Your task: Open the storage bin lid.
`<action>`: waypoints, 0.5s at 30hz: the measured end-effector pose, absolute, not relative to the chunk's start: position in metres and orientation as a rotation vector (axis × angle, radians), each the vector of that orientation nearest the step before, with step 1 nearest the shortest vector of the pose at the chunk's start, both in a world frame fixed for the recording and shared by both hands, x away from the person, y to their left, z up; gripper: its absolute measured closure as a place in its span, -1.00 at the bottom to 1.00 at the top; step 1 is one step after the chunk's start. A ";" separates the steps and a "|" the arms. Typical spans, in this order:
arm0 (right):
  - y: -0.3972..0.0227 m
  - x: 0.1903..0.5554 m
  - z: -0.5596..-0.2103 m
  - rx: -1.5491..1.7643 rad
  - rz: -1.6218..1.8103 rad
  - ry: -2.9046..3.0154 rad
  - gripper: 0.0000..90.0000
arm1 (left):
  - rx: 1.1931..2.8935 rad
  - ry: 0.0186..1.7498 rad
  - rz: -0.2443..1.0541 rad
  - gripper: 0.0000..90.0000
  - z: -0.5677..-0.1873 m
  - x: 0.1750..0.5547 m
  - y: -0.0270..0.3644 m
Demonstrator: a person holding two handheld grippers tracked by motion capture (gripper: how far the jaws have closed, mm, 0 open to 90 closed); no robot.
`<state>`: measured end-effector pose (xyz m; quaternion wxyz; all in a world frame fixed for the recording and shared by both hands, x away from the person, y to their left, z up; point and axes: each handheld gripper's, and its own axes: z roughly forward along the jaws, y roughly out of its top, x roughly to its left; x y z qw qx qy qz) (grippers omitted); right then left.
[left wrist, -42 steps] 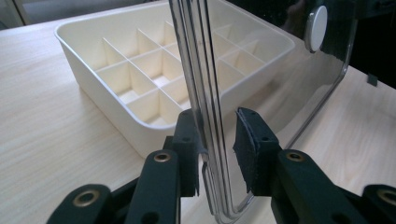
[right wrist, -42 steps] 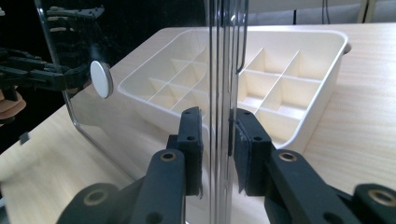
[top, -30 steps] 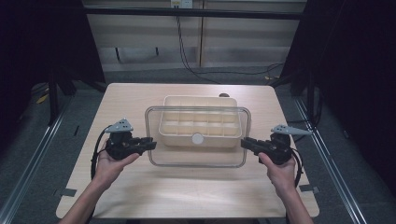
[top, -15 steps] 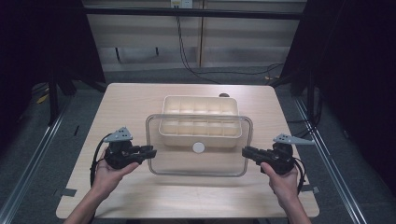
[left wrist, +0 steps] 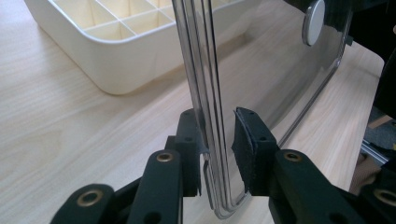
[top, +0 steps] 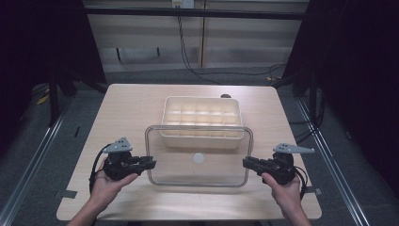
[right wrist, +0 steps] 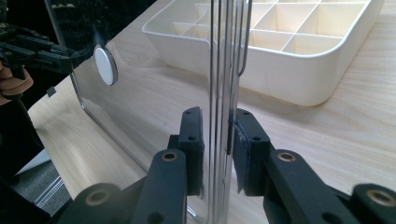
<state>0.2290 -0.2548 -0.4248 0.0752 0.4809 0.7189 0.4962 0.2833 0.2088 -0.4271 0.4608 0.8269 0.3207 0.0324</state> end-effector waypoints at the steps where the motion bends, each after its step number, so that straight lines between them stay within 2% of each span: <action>1: -0.254 0.229 -0.425 1.446 1.489 2.154 0.67 | 2.037 0.793 0.078 0.61 -0.428 0.283 0.209; 15: -0.250 0.210 -0.436 1.477 1.496 2.186 0.68 | 2.051 0.812 0.031 0.61 -0.443 0.258 0.216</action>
